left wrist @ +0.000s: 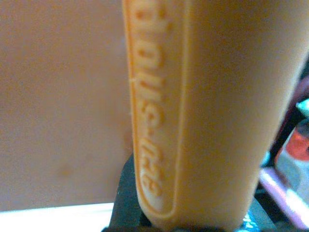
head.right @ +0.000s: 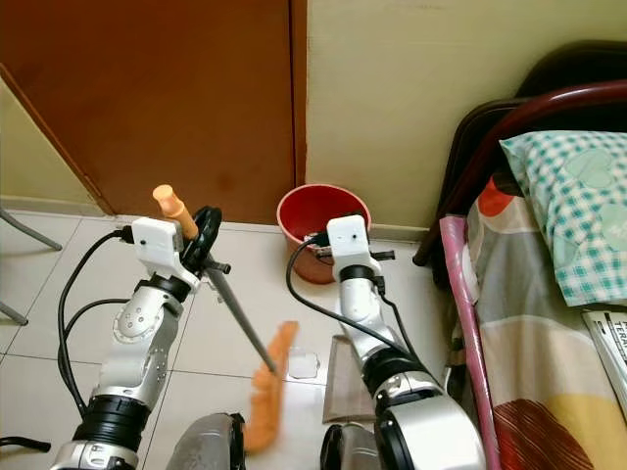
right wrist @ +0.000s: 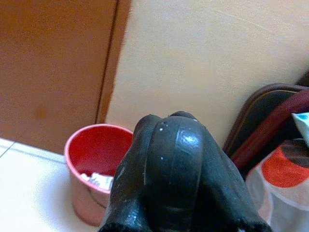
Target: Sweep floor
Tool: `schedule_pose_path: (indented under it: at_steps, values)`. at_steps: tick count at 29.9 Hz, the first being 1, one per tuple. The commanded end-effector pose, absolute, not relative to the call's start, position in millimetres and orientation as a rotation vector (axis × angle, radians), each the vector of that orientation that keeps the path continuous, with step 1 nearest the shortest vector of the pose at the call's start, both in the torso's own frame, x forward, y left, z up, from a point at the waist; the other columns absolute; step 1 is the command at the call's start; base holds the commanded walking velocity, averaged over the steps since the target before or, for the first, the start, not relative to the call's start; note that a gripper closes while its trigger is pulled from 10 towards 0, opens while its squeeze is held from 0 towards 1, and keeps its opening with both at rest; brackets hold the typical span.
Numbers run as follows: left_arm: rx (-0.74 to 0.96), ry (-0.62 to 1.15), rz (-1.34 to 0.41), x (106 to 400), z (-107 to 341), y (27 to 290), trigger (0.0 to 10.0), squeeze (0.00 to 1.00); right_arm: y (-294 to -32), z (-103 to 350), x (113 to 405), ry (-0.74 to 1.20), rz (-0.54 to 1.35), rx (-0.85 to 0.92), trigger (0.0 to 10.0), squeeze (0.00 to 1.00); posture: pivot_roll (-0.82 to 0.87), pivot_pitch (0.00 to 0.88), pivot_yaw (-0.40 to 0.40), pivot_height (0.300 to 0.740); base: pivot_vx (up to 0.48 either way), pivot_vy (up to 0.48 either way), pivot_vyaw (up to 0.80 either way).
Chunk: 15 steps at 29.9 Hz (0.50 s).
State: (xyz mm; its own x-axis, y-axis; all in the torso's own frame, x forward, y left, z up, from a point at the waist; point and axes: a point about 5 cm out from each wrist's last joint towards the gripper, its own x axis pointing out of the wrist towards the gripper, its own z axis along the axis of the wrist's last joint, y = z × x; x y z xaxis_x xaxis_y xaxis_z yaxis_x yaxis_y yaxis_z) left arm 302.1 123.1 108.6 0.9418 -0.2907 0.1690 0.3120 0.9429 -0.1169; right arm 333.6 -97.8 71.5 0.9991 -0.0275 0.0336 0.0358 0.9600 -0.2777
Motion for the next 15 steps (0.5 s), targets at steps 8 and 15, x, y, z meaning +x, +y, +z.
schedule_pose_path:
  at_steps: [8,15]
  values:
    - [-0.541,-0.242,-0.220,319,145,126,10.0,0.00,-96,71,335,-0.012,-0.022,-0.271,10.0,0.00,0.13,0.079,-0.008,0.740,0.000,0.000,0.00]
    - [-0.518,-0.281,-0.139,323,152,160,10.0,0.00,-99,72,339,0.006,-0.027,-0.249,10.0,0.00,0.14,0.059,-0.021,0.740,0.000,0.000,0.00]
